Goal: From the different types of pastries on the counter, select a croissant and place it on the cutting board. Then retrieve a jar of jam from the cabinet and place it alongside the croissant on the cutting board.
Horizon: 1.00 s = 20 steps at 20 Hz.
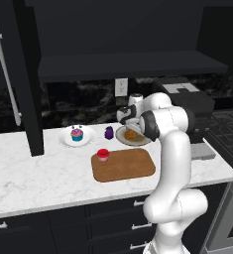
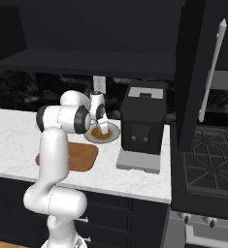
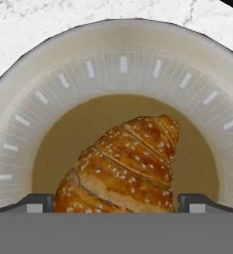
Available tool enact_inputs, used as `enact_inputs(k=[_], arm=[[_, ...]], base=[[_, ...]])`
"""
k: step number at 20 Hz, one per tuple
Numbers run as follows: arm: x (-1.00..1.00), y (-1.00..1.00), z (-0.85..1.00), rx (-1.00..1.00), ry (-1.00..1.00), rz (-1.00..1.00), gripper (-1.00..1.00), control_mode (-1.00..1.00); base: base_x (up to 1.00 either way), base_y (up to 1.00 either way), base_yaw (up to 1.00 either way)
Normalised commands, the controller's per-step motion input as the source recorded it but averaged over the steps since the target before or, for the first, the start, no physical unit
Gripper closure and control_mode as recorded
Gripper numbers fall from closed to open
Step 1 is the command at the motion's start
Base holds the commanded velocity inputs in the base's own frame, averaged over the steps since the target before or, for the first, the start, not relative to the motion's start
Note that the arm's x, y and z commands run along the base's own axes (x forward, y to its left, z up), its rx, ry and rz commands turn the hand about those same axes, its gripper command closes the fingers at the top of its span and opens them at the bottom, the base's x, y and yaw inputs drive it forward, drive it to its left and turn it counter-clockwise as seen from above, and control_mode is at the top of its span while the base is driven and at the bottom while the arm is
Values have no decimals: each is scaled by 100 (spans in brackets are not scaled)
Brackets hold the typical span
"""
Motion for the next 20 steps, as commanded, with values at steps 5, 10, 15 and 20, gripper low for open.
enact_inputs(k=[5,10,15,20], arm=[[0,0,0,0,0,0,100,-100],[-25,4,0,0,-1,0,100,-100],[-37,9,1,0,0,0,100,-100],[-30,17,21,0,-3,0,100,-100]], base=[[0,0,0],[0,0,0],[0,0,0],[0,0,0]])
